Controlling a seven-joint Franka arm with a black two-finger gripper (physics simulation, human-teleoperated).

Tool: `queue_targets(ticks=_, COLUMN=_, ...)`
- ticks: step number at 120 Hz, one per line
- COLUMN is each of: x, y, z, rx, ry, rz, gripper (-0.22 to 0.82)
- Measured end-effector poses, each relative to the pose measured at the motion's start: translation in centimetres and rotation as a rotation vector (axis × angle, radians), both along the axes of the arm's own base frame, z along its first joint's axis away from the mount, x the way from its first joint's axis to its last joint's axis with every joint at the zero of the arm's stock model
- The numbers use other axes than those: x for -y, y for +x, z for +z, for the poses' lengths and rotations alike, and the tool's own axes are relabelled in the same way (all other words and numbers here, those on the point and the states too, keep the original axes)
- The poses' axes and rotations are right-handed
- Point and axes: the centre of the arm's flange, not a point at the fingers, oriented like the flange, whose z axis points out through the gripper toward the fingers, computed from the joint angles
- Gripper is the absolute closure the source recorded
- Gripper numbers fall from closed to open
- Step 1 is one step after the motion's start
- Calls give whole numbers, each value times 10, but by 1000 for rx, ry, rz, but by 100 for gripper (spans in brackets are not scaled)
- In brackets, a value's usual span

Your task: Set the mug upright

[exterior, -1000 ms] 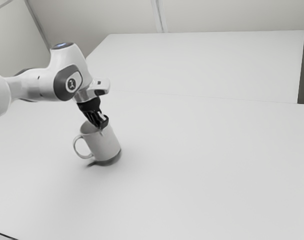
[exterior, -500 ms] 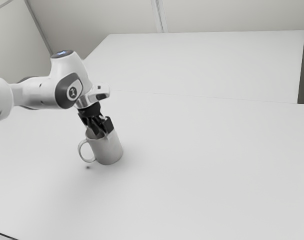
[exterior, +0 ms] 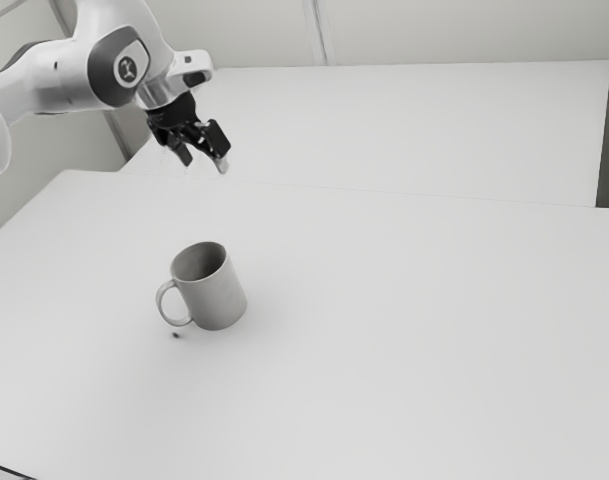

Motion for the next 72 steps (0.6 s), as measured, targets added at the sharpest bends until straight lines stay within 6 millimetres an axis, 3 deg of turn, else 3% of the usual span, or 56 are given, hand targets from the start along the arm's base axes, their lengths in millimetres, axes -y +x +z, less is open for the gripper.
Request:
queue_targets(ticks=18, x=-23, y=20, z=25, rx=-33, ry=-8, rz=37, gripper=1)
queue_targets(ticks=72, x=-29, y=8, z=25, rx=-138, ry=-12, rz=61, gripper=0)
